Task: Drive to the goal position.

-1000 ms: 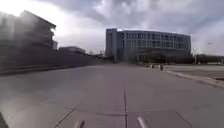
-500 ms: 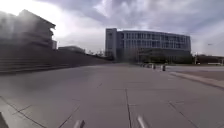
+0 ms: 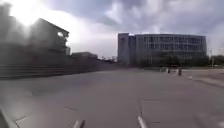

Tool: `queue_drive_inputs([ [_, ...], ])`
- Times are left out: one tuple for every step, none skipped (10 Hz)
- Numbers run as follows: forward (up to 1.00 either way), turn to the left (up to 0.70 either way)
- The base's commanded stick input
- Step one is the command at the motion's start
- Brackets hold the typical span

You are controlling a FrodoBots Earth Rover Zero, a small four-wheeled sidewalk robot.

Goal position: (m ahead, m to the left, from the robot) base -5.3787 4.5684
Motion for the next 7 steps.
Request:
queue_drive_inputs([
  [1.0,0.26],
  [1.0,0.02],
  [0.23,0.0],
  [0.0,0.0],
  [0.0,0.0],
  [0.0,0.0],
  [0.0,0.0],
])
